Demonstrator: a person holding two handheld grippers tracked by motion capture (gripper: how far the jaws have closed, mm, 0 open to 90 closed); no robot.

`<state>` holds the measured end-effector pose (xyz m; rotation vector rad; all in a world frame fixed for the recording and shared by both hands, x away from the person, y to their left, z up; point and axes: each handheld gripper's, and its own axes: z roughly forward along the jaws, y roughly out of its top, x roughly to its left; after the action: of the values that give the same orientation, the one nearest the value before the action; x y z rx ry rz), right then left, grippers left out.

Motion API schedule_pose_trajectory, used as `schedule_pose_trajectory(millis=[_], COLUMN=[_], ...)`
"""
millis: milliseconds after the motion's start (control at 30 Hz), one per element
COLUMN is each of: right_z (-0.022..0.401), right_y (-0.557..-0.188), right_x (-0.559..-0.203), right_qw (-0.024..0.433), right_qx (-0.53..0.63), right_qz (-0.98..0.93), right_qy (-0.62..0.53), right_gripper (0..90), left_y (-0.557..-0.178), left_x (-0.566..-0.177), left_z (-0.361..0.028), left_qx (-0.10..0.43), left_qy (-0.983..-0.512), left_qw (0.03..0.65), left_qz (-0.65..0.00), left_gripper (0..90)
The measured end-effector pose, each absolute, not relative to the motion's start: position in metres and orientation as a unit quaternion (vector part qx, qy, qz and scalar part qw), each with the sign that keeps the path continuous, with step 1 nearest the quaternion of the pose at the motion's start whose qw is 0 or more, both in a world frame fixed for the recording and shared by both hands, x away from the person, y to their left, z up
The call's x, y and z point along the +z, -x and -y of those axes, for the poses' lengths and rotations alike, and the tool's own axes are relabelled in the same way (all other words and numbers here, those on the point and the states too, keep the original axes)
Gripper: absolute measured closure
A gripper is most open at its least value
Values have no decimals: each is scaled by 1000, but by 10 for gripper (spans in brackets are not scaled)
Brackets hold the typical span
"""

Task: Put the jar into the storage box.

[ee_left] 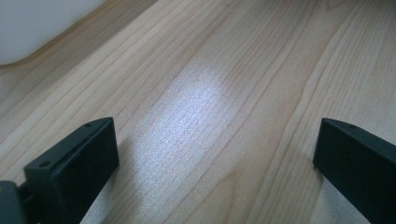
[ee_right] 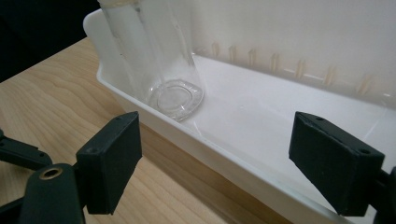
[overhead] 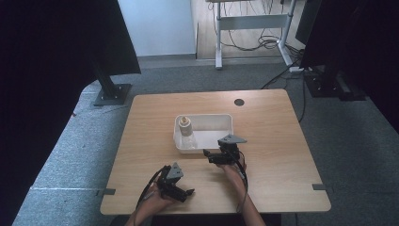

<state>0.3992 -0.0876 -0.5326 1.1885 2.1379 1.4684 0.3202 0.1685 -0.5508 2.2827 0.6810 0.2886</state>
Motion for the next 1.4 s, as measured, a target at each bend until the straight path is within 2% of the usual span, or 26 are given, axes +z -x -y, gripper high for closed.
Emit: schedule_pose_trajectory(millis=[1400], right_z=[127], right_y=[-362], right_x=[-508], right_qw=[202], right_qx=[487], right_qz=[-758], right_qy=[-383], right_gripper=[145], left_y=[-320], left_x=[-551], left_z=[-169], left_qx=[112], left_qy=[-887], left_qw=[363], left_qz=[-264], left_gripper=[0])
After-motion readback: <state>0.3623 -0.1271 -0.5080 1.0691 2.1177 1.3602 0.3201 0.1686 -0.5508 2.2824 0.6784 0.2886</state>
